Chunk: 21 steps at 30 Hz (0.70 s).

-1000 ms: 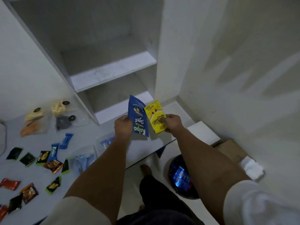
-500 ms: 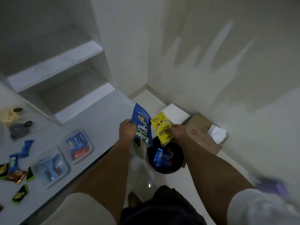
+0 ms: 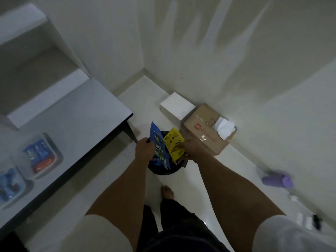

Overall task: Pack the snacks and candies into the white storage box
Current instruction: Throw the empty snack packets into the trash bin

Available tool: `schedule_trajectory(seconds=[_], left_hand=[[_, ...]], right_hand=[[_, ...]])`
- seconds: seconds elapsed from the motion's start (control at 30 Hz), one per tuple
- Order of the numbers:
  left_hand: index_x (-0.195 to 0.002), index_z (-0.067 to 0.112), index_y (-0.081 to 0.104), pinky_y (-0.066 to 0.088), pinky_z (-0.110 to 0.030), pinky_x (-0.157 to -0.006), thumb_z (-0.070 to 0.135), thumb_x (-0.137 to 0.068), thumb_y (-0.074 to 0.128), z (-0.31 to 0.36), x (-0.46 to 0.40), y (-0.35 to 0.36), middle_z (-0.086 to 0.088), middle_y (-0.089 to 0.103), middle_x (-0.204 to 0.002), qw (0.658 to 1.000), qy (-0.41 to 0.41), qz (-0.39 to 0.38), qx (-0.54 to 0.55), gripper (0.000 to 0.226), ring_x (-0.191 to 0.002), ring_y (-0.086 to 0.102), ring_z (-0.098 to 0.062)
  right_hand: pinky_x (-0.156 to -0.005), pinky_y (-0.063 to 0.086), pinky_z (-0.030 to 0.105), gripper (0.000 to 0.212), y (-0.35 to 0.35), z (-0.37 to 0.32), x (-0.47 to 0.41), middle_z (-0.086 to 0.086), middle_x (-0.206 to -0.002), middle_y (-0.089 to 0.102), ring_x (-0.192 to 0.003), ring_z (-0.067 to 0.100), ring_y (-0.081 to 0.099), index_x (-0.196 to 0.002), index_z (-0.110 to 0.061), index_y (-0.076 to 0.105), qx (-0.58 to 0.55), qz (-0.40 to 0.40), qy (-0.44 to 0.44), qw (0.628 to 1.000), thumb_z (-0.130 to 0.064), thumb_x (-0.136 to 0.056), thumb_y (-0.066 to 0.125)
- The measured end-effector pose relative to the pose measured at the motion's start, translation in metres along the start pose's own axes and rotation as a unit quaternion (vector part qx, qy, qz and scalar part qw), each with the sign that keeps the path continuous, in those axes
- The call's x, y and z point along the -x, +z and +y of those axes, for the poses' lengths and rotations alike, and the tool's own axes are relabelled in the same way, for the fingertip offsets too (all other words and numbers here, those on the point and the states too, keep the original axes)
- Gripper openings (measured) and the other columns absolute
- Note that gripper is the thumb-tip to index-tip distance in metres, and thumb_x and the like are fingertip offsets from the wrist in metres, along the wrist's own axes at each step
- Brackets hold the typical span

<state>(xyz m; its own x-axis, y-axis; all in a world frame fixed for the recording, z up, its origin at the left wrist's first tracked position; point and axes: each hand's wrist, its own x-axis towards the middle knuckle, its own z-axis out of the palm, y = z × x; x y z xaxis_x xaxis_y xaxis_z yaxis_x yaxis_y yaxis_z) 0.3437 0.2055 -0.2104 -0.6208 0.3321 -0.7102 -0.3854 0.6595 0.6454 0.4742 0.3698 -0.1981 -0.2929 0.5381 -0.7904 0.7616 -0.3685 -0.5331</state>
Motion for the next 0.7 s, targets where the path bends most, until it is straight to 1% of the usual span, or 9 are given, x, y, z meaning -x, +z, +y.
schedule_trajectory(seconds=[0.1,0.17,0.23,0.27,0.33,0.43,0.53,0.6,0.7], left_hand=[[-0.084,0.011,0.066,0.057,-0.056,-0.091,0.039,-0.094,0.061,0.012,0.014,0.019,-0.019,0.070,-0.095,0.999,-0.032,-0.019,0.014,0.030,-0.088,0.069,-0.036],[-0.094,0.012,0.066,0.055,-0.050,-0.095,0.037,-0.098,0.058,0.018,0.028,0.029,-0.011,0.064,-0.099,0.998,-0.059,-0.030,0.019,0.027,-0.078,0.061,-0.024],[-0.120,0.005,0.065,0.054,-0.045,-0.089,0.035,-0.101,0.055,0.014,0.034,0.035,-0.015,0.062,-0.110,0.997,-0.067,-0.034,-0.008,0.037,-0.083,0.059,-0.023],[-0.124,0.005,0.063,0.054,-0.044,-0.087,0.034,-0.102,0.054,0.010,0.035,0.037,-0.017,0.064,-0.112,0.997,-0.064,-0.033,-0.036,0.038,-0.088,0.061,-0.025],[-0.112,0.005,0.065,0.055,-0.046,-0.087,0.043,-0.100,0.056,0.004,0.041,0.035,-0.022,0.066,-0.108,0.994,-0.100,-0.017,-0.026,0.041,-0.096,0.065,-0.033],[-0.118,0.000,0.066,0.058,-0.046,-0.090,0.056,-0.096,0.055,0.004,0.058,0.024,-0.023,0.068,-0.117,0.994,-0.113,-0.008,0.002,0.061,-0.109,0.066,-0.039],[-0.117,0.003,0.068,0.055,-0.049,-0.098,0.051,-0.097,0.053,0.002,0.074,0.007,-0.021,0.068,-0.122,0.997,-0.080,0.007,0.002,0.055,-0.114,0.065,-0.038],[-0.113,0.005,0.069,0.053,-0.049,-0.099,0.050,-0.098,0.053,-0.003,0.084,-0.013,-0.021,0.068,-0.123,0.997,-0.076,0.025,0.008,0.050,-0.116,0.064,-0.038],[-0.118,0.003,0.067,0.052,-0.048,-0.101,0.050,-0.100,0.049,-0.013,0.096,-0.049,-0.021,0.067,-0.125,0.995,-0.075,0.055,0.018,0.054,-0.118,0.063,-0.038]], right_hand=[[-0.057,0.059,0.033,0.024,-0.001,0.006,-0.003,0.010,-0.079,0.062,-0.071,0.024,0.062,-0.092,-0.004,0.064,0.002,-0.025,0.027,0.999,-0.022,-0.082,0.076],[-0.052,0.059,0.035,0.033,-0.003,0.016,-0.008,0.015,-0.081,0.060,-0.072,0.030,0.061,-0.094,0.000,0.063,0.021,-0.025,0.035,0.999,-0.025,-0.078,0.078],[-0.063,0.063,0.049,0.040,-0.004,0.028,-0.011,0.020,-0.089,0.066,-0.073,0.033,0.064,-0.102,0.002,0.066,0.037,-0.030,0.039,0.998,-0.027,-0.077,0.077],[-0.069,0.063,0.051,0.042,-0.005,0.032,-0.011,0.021,-0.092,0.068,-0.073,0.033,0.065,-0.105,0.002,0.067,0.045,-0.032,0.042,0.998,-0.028,-0.077,0.077],[-0.070,0.063,0.046,0.044,-0.008,0.039,-0.011,0.020,-0.090,0.069,-0.074,0.032,0.067,-0.108,0.000,0.068,0.065,-0.034,0.032,0.997,-0.032,-0.078,0.077],[-0.073,0.064,0.046,0.054,-0.007,0.040,-0.009,0.017,-0.096,0.071,-0.081,0.033,0.068,-0.111,-0.003,0.068,0.070,-0.047,0.030,0.996,-0.037,-0.071,0.080],[-0.079,0.062,0.044,0.042,0.004,0.029,-0.004,0.009,-0.098,0.067,-0.087,0.027,0.066,-0.117,-0.004,0.067,0.124,-0.043,-0.016,0.991,-0.030,-0.083,0.068],[-0.089,0.059,0.047,0.038,0.019,0.019,0.004,0.009,-0.099,0.064,-0.092,0.030,0.065,-0.119,-0.005,0.066,0.151,-0.037,-0.055,0.986,-0.029,-0.090,0.062],[-0.096,0.055,0.048,0.049,0.050,0.003,0.015,0.015,-0.122,0.065,-0.111,0.033,0.064,-0.134,-0.006,0.060,0.178,-0.031,-0.120,0.976,-0.032,-0.093,0.064]])
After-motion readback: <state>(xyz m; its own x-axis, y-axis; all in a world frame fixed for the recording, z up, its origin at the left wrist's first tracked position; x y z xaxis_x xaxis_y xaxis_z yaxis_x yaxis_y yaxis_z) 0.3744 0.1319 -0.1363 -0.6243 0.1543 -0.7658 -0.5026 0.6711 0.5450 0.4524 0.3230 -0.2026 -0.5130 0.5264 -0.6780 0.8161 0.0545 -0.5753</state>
